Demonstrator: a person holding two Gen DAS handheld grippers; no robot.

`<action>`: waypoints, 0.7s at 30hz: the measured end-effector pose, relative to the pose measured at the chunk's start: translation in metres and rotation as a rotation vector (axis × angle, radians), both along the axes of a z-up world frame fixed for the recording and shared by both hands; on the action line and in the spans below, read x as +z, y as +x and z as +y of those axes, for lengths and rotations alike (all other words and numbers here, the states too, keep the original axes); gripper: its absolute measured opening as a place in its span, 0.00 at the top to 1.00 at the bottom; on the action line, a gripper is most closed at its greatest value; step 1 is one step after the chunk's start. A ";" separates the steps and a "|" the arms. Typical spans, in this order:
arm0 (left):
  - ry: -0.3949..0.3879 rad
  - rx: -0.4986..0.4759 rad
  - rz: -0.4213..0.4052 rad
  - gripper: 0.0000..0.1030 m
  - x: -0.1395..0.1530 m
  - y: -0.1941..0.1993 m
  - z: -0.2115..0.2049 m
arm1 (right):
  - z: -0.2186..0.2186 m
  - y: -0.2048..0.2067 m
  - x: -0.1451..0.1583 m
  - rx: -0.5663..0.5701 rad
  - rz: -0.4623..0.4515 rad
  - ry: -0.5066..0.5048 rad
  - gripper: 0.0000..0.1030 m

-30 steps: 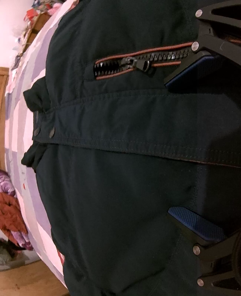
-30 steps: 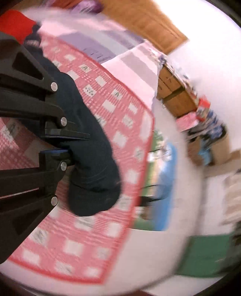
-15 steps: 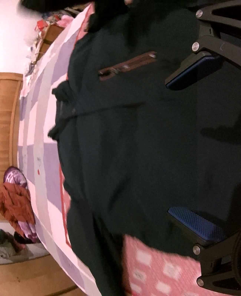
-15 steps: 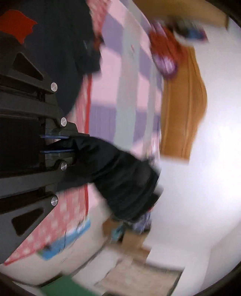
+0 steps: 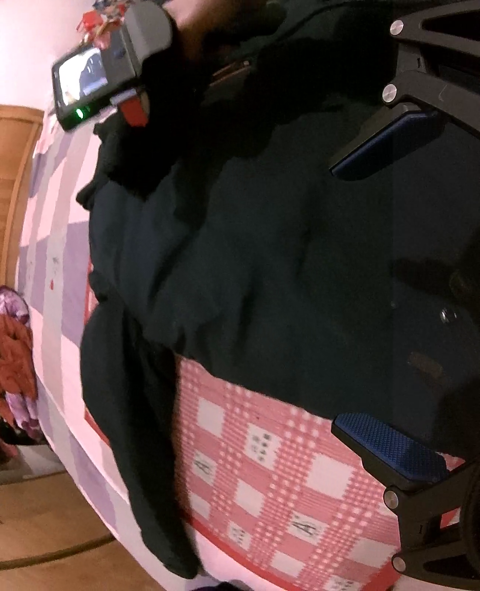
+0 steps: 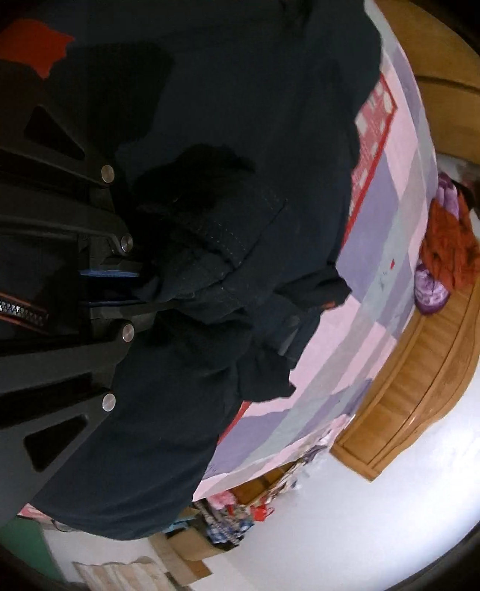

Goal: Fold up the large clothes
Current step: 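Carry the held sleeve across the jacket front toward the other sleeve with the right tool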

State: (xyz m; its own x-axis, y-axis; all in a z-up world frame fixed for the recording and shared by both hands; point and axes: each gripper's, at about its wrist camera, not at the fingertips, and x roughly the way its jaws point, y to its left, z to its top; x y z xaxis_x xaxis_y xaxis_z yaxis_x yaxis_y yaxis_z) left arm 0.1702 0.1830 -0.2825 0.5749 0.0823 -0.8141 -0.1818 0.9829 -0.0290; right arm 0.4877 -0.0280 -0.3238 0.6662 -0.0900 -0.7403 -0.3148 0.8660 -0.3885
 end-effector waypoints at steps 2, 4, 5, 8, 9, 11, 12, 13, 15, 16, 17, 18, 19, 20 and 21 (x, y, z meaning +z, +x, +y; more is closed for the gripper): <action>-0.004 0.006 0.004 0.00 -0.003 -0.001 0.003 | -0.004 -0.006 0.021 -0.015 -0.079 0.050 0.92; -0.013 0.010 0.004 0.00 -0.005 -0.002 0.005 | -0.008 -0.012 0.018 -0.010 -0.120 0.096 0.92; -0.015 0.010 0.005 0.00 -0.006 -0.001 0.006 | -0.004 -0.012 0.014 0.007 -0.103 0.108 0.91; -0.015 -0.002 0.006 0.00 -0.006 0.003 0.004 | 0.007 -0.009 -0.012 0.027 0.016 0.042 0.91; -0.014 -0.009 0.003 0.00 -0.006 0.004 0.003 | 0.006 -0.011 -0.013 0.024 0.019 0.044 0.90; -0.007 -0.023 -0.001 0.00 -0.006 0.006 0.000 | 0.002 -0.015 -0.003 0.016 -0.007 0.092 0.88; -0.005 -0.029 -0.001 0.00 -0.007 0.007 -0.002 | 0.003 -0.015 0.000 0.014 -0.012 0.102 0.87; -0.001 -0.034 0.005 0.00 -0.009 0.009 -0.004 | 0.003 -0.014 0.002 0.016 -0.012 0.106 0.86; 0.008 -0.043 0.015 0.00 -0.014 0.014 -0.009 | 0.004 -0.019 0.009 0.045 -0.016 0.119 0.83; 0.016 -0.049 0.016 0.00 -0.015 0.018 -0.012 | 0.003 -0.019 0.009 0.061 -0.015 0.109 0.80; 0.022 -0.055 0.015 0.00 -0.017 0.021 -0.015 | 0.002 -0.024 0.006 0.084 -0.001 0.078 0.76; 0.025 -0.060 0.013 0.00 -0.017 0.025 -0.018 | -0.002 -0.027 0.002 0.094 0.021 0.076 0.74; 0.029 -0.067 0.010 0.00 -0.018 0.031 -0.022 | -0.009 -0.029 0.003 0.097 0.039 0.089 0.68; 0.032 -0.072 0.006 0.00 -0.017 0.036 -0.025 | -0.019 -0.037 0.002 0.097 0.061 0.111 0.57; 0.036 -0.079 -0.001 0.00 -0.017 0.042 -0.028 | -0.031 -0.047 0.004 0.093 0.073 0.133 0.51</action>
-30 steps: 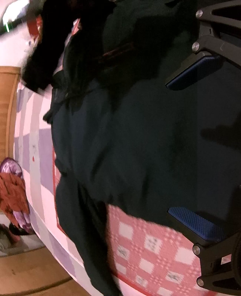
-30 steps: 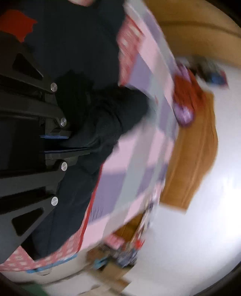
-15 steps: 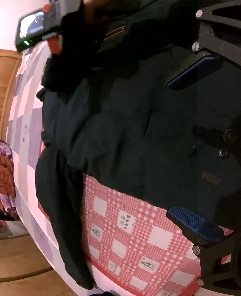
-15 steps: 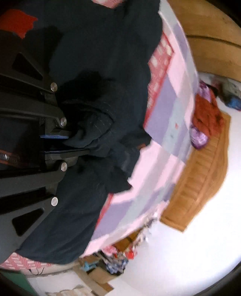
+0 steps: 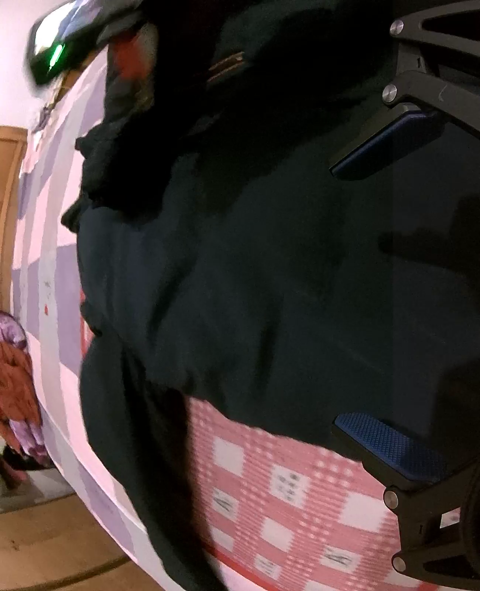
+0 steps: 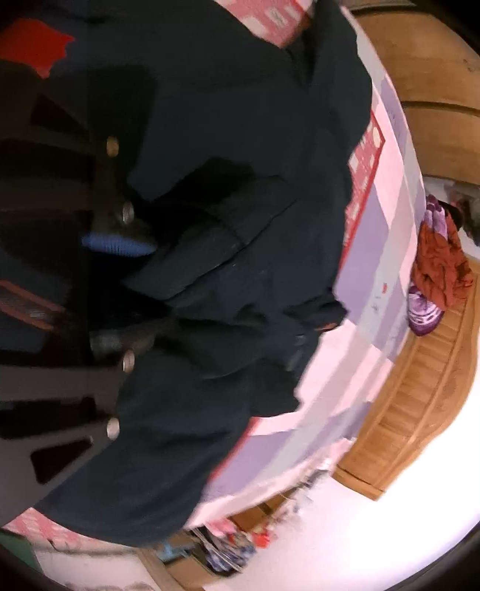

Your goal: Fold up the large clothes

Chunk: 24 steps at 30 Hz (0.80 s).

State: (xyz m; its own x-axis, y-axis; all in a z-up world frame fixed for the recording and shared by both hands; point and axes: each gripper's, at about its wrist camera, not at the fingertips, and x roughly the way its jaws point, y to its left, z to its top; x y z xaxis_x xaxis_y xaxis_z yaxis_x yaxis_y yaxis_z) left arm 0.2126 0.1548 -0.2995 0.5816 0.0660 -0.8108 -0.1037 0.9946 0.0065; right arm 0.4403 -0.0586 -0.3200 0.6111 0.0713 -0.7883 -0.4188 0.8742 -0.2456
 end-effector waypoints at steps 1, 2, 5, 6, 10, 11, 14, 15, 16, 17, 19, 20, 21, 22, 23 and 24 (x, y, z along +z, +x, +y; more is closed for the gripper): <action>0.002 -0.003 -0.007 0.00 0.001 0.005 -0.003 | -0.009 -0.008 0.001 -0.002 0.002 0.018 0.45; 0.000 -0.007 -0.017 0.00 0.002 0.013 -0.006 | -0.024 -0.021 0.005 -0.006 -0.007 0.042 0.44; -0.011 -0.011 -0.048 0.00 0.005 0.037 -0.015 | -0.071 -0.050 0.018 -0.066 -0.062 0.069 0.37; -0.014 -0.011 -0.060 0.00 0.007 0.046 -0.019 | -0.083 -0.055 0.019 -0.096 -0.078 0.060 0.37; -0.036 -0.030 -0.125 0.00 0.018 0.099 -0.039 | -0.151 -0.053 0.017 -0.260 -0.066 0.034 0.37; -0.047 -0.037 -0.139 0.00 0.021 0.112 -0.044 | -0.162 -0.050 0.016 -0.285 -0.058 0.033 0.37; -0.069 -0.063 -0.187 0.00 0.033 0.149 -0.066 | -0.192 -0.044 0.019 -0.344 -0.058 0.065 0.37; -0.089 -0.080 -0.200 0.00 0.036 0.162 -0.075 | -0.197 -0.044 0.019 -0.345 -0.053 0.079 0.37; -0.105 -0.088 -0.202 0.00 0.037 0.169 -0.079 | -0.199 -0.046 0.019 -0.336 -0.050 0.079 0.37; -0.126 -0.100 -0.200 0.00 0.036 0.178 -0.087 | -0.199 -0.049 0.019 -0.322 -0.048 0.074 0.37; -0.135 -0.109 -0.175 0.00 0.031 0.190 -0.097 | -0.197 -0.057 0.018 -0.303 -0.047 0.069 0.37; -0.125 -0.094 -0.151 0.00 0.025 0.193 -0.099 | -0.198 -0.061 0.018 -0.299 -0.044 0.073 0.37; -0.117 -0.077 -0.142 0.00 0.022 0.194 -0.099 | -0.201 -0.065 0.019 -0.303 -0.035 0.090 0.37; -0.112 -0.044 -0.139 0.00 0.017 0.195 -0.095 | -0.205 -0.069 0.019 -0.309 -0.028 0.114 0.37; -0.120 -0.024 -0.133 0.00 0.014 0.194 -0.090 | -0.209 -0.070 0.019 -0.314 -0.026 0.130 0.37; -0.135 0.008 -0.109 0.00 0.007 0.197 -0.083 | -0.210 -0.071 0.020 -0.320 -0.029 0.138 0.37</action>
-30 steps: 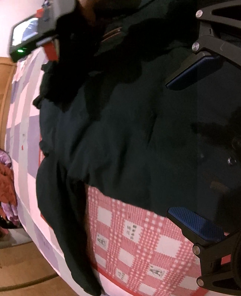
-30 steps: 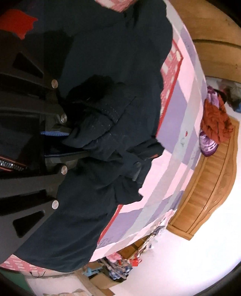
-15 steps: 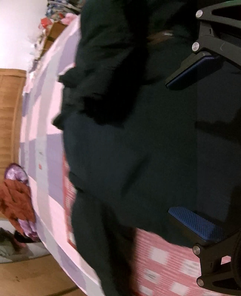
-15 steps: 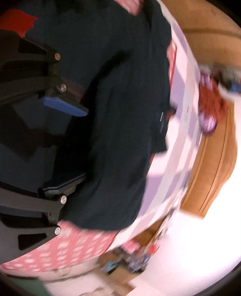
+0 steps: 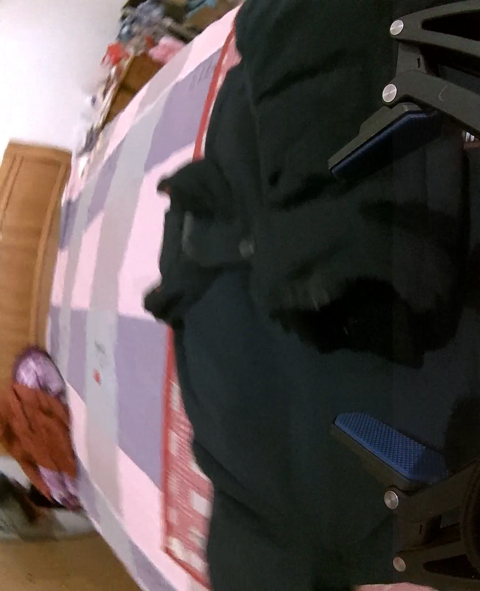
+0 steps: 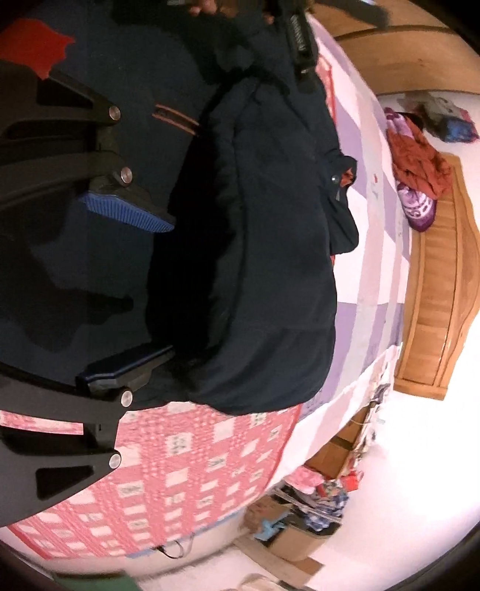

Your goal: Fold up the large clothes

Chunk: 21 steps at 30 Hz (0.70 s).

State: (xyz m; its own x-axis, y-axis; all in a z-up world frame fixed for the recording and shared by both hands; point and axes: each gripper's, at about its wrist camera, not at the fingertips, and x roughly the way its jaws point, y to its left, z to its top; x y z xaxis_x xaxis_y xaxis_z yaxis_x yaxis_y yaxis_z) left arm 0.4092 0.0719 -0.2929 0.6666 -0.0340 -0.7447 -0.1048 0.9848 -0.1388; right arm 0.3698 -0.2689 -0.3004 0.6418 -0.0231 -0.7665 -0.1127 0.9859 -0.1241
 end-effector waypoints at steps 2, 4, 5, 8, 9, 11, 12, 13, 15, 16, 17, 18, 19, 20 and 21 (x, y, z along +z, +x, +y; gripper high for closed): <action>-0.023 0.023 0.082 0.00 -0.019 0.009 0.007 | -0.008 -0.005 -0.002 -0.012 -0.010 -0.001 0.37; -0.053 0.013 0.174 0.00 -0.042 0.022 0.008 | -0.013 -0.007 -0.008 -0.023 0.008 -0.001 0.37; -0.060 0.005 0.188 0.00 -0.047 0.025 0.008 | -0.018 -0.007 -0.012 -0.033 0.025 0.000 0.37; -0.101 -0.023 0.202 0.05 -0.052 0.030 0.004 | -0.031 -0.006 -0.017 -0.055 0.043 -0.011 0.37; -0.115 -0.038 0.197 0.13 -0.050 0.030 0.003 | -0.034 -0.005 -0.019 -0.058 0.044 -0.024 0.37; -0.127 -0.066 0.169 0.28 -0.042 0.029 0.003 | -0.042 -0.001 -0.022 -0.088 0.033 -0.089 0.37; -0.126 -0.074 0.155 0.36 -0.039 0.027 0.004 | -0.048 0.003 -0.024 -0.125 0.025 -0.133 0.37; -0.116 -0.072 0.141 0.38 -0.036 0.026 0.004 | -0.057 0.008 -0.023 -0.163 0.021 -0.141 0.37; -0.077 -0.049 0.102 0.40 -0.025 0.027 0.009 | -0.075 0.015 -0.020 -0.241 0.017 -0.101 0.37; -0.057 -0.029 0.085 0.40 -0.020 0.027 0.014 | -0.080 0.019 -0.018 -0.268 0.013 -0.083 0.37; -0.041 -0.007 0.069 0.40 -0.016 0.029 0.019 | -0.086 0.023 -0.016 -0.290 0.011 -0.060 0.37; -0.035 0.016 0.055 0.40 -0.013 0.030 0.026 | -0.088 0.029 -0.015 -0.288 0.011 -0.046 0.37; -0.032 0.038 0.049 0.40 -0.011 0.032 0.033 | -0.086 0.035 -0.014 -0.272 0.007 -0.041 0.37; -0.004 0.056 0.054 0.42 -0.011 0.035 0.038 | -0.082 0.041 -0.013 -0.254 0.003 -0.042 0.37; 0.038 0.076 0.064 0.49 -0.013 0.038 0.043 | -0.076 0.048 -0.011 -0.232 -0.007 -0.051 0.37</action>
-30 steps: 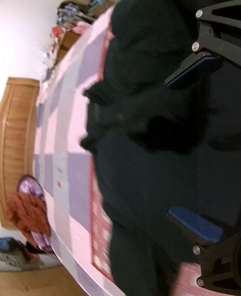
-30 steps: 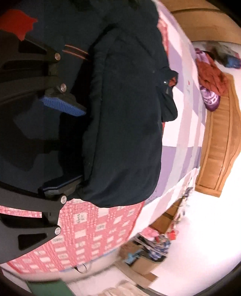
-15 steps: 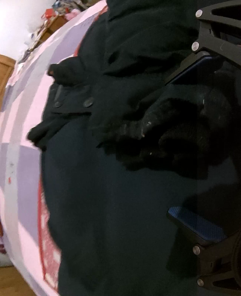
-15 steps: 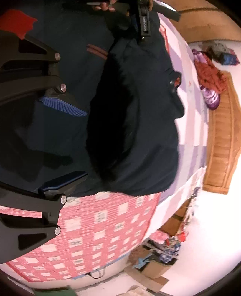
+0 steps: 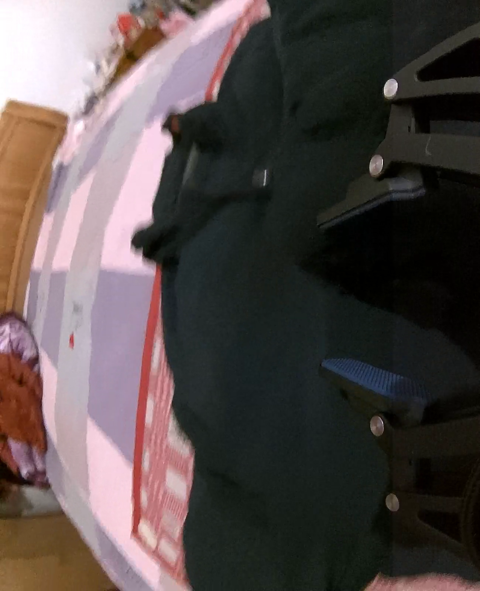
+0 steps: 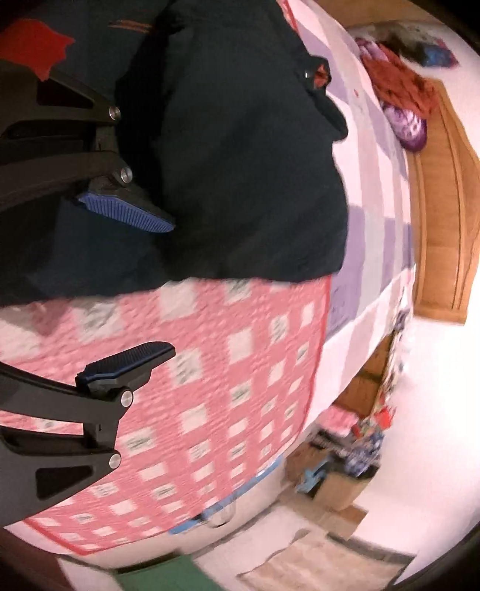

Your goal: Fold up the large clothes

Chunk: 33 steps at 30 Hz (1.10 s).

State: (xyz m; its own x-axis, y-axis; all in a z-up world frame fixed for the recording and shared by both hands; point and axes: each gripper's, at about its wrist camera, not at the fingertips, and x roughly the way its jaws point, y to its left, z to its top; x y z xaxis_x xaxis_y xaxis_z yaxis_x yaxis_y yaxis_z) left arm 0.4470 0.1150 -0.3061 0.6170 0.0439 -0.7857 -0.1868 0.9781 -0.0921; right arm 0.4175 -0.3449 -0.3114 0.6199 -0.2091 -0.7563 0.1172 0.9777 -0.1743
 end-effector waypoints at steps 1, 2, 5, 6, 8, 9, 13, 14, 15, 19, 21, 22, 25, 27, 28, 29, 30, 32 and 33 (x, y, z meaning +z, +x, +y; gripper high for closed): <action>0.017 0.021 0.013 0.49 -0.003 0.002 0.007 | 0.008 0.009 0.003 0.028 -0.016 -0.018 0.37; 0.000 0.035 0.030 0.49 -0.007 0.004 0.013 | 0.015 0.016 0.005 0.048 -0.029 -0.024 0.37; -0.054 0.020 0.043 0.49 -0.012 -0.001 0.015 | 0.030 0.043 -0.001 0.127 -0.011 -0.045 0.37; -0.051 -0.011 0.026 0.49 -0.010 -0.004 0.009 | 0.036 0.061 -0.015 0.160 0.062 -0.082 0.37; -0.077 -0.077 -0.007 0.47 -0.002 -0.011 -0.005 | 0.029 0.086 -0.035 0.140 0.142 -0.147 0.36; -0.088 -0.098 -0.024 0.45 0.003 -0.015 -0.011 | 0.012 0.098 -0.040 0.091 0.186 -0.078 0.35; -0.181 -0.157 -0.114 0.10 0.025 -0.030 -0.024 | -0.015 0.084 -0.026 0.047 0.167 0.066 0.35; -0.197 -0.170 -0.123 0.09 0.028 -0.033 -0.026 | -0.012 0.073 -0.022 0.072 0.150 0.039 0.35; -0.211 -0.191 -0.126 0.09 0.030 -0.036 -0.028 | -0.009 0.061 -0.019 0.094 0.139 0.005 0.35; -0.193 -0.247 -0.067 0.01 0.020 -0.033 -0.042 | 0.002 0.027 -0.017 0.145 0.134 -0.030 0.35; -0.195 -0.238 -0.007 0.01 0.007 -0.024 -0.045 | 0.008 0.019 -0.017 0.154 0.127 -0.021 0.35; -0.235 -0.230 0.032 0.04 0.000 -0.018 -0.044 | 0.009 0.016 -0.015 0.157 0.120 -0.020 0.35; -0.301 -0.261 0.114 0.19 -0.020 -0.005 -0.057 | 0.020 0.016 -0.009 0.170 0.090 -0.017 0.35; -0.258 -0.266 0.183 0.30 -0.036 0.000 -0.066 | 0.026 0.017 -0.008 0.169 0.082 -0.013 0.35; -0.268 -0.263 0.184 0.36 -0.040 0.000 -0.065 | 0.027 0.018 -0.006 0.168 0.077 -0.015 0.35; -0.279 -0.256 0.172 0.42 -0.038 0.000 -0.063 | 0.028 0.019 -0.004 0.165 0.067 -0.019 0.35; -0.290 -0.247 0.148 0.54 -0.032 0.000 -0.059 | 0.028 0.018 0.000 0.161 0.051 -0.027 0.35; -0.270 -0.232 0.086 0.64 -0.018 -0.004 -0.051 | 0.024 0.018 0.008 0.142 0.004 -0.047 0.35; -0.246 -0.212 0.046 0.67 -0.008 -0.005 -0.044 | 0.020 0.019 0.012 0.130 -0.015 -0.051 0.35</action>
